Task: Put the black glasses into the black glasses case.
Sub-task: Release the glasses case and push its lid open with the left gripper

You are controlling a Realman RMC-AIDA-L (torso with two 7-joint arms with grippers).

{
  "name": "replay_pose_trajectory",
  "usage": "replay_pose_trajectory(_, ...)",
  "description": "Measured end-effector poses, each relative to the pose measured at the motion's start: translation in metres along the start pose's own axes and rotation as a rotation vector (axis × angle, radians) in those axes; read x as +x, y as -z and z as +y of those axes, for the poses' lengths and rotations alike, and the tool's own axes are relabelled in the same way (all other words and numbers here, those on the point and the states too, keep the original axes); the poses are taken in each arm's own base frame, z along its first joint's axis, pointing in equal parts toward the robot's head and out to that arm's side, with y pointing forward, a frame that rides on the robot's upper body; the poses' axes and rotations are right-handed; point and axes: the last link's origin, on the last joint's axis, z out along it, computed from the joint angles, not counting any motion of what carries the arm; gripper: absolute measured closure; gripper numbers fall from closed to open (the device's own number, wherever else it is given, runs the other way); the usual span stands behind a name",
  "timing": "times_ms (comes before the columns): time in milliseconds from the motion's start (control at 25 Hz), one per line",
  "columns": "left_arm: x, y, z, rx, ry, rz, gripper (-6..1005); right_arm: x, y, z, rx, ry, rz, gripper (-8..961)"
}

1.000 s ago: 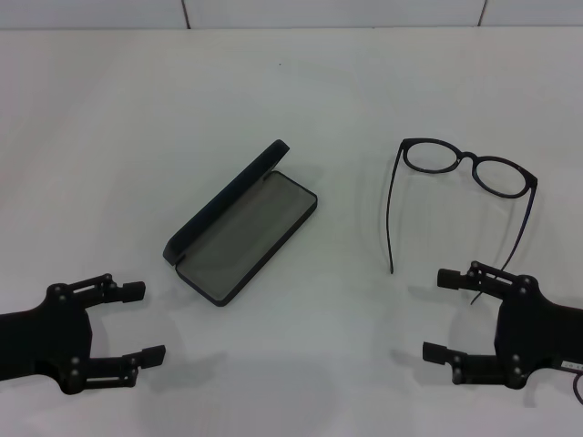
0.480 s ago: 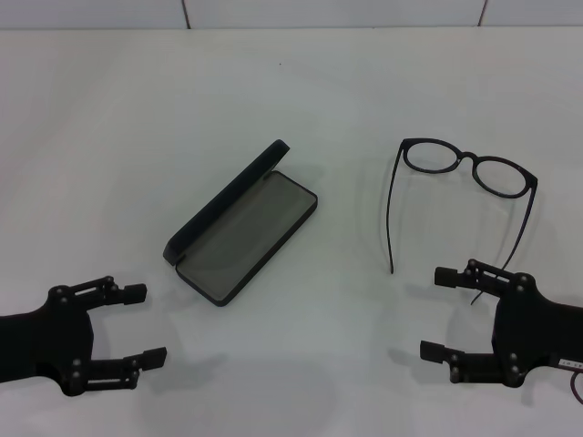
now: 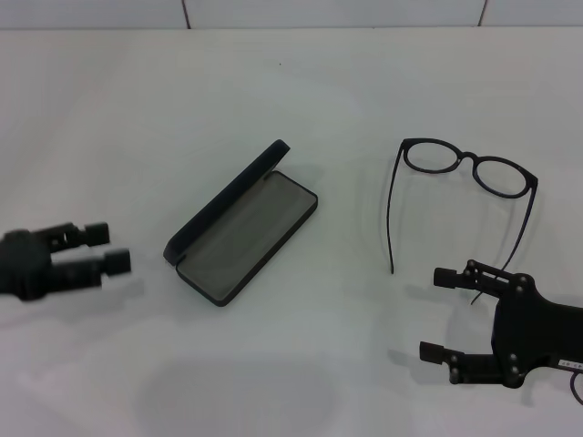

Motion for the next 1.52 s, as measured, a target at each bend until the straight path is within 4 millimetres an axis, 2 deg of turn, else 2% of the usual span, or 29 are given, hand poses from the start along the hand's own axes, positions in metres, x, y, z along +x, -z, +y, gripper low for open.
replay_pose_trajectory(120, 0.022, -0.005, -0.006, -0.001, 0.080, -0.075, 137, 0.000, 0.000, 0.000, 0.001, 0.000, 0.001, 70)
replay_pose_trajectory(360, 0.062, -0.026, -0.011, 0.066, 0.089, -0.251, 137, 0.000, 0.000, -0.001, 0.001, -0.001, 0.001, 71)
replay_pose_trajectory(560, 0.101, -0.058, 0.005, 0.154, 0.009, -0.402, 138, 0.001, -0.001, 0.000, 0.001, -0.010, 0.001, 71)
replay_pose_trajectory(720, 0.120, -0.091, 0.023, 0.237, -0.067, -0.523, 138, 0.001, -0.001, 0.000, 0.000, -0.010, 0.001, 71)
replay_pose_trajectory(840, 0.126, -0.114, 0.031, 0.293, -0.123, -0.592, 137, 0.000, -0.001, -0.001, 0.000, -0.008, 0.002, 71)
replay_pose_trajectory(1040, 0.129, -0.137, 0.031, 0.288, -0.133, -0.622, 138, 0.000, -0.002, -0.002, -0.003, -0.005, 0.002, 72)
replay_pose_trajectory(1520, 0.119, -0.156, 0.026, 0.324, -0.179, -0.669, 142, 0.000, -0.003, -0.002, 0.002, -0.005, 0.008, 72)
